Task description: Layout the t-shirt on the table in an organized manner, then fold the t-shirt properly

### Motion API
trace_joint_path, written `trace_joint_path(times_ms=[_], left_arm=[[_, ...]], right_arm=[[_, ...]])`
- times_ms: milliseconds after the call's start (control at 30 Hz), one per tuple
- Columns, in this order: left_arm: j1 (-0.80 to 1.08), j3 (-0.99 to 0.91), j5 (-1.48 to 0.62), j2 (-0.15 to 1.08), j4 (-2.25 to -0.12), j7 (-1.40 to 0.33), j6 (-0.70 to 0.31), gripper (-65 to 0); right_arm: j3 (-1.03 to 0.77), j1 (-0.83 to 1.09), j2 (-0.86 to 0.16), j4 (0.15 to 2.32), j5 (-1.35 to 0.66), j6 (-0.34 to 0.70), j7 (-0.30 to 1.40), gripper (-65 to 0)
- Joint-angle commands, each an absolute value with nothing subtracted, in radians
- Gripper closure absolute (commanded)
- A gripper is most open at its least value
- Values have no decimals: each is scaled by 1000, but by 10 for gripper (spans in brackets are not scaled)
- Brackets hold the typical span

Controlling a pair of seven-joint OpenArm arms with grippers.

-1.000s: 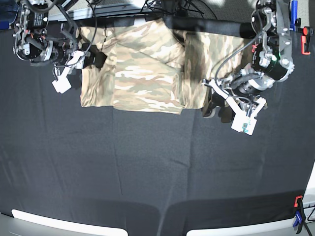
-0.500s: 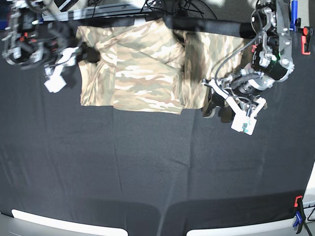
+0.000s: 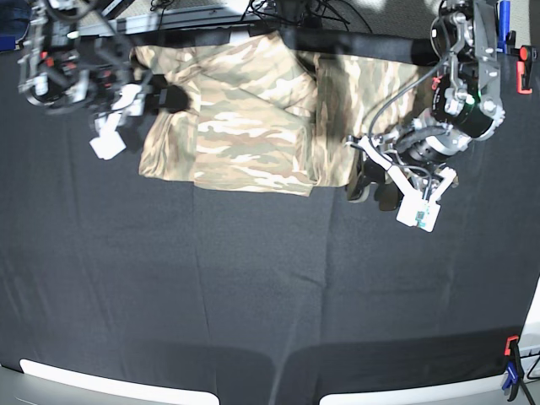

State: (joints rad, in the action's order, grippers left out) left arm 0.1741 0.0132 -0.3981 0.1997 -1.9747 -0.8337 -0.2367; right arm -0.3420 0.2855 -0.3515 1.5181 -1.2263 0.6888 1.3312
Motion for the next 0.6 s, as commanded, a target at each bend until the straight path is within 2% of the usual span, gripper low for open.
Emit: trace_joint_path(times_ms=[0,267,333,467,500,567], left_arm=[[163,12,-408,203,-1993,-806,-239,-301],[163,12,-408,203,-1993,-806,-240,-301],[163,12,-408,203,-1993,-806,-240,-301],[163,12,-408,203,-1993,-806,-240,-301],[163,12,-408,203,-1993,-806,-240,-301],[163,12,-408,203,-1993,-806,-240,-301]], right_arm=[[-347,280,-350,1531,-1238,698,1324,-286],[-347,280,-302,1531,-1174,698,1296,-271],[-347,280,-302,1531,-1174,698,1267,-211],[-347,280,-302,1531,-1173,698,1198,-28],[-347,280,-302,1531,-1173,698,1184,0],[-347,280,-302,1531,-1173,698,1165,0]])
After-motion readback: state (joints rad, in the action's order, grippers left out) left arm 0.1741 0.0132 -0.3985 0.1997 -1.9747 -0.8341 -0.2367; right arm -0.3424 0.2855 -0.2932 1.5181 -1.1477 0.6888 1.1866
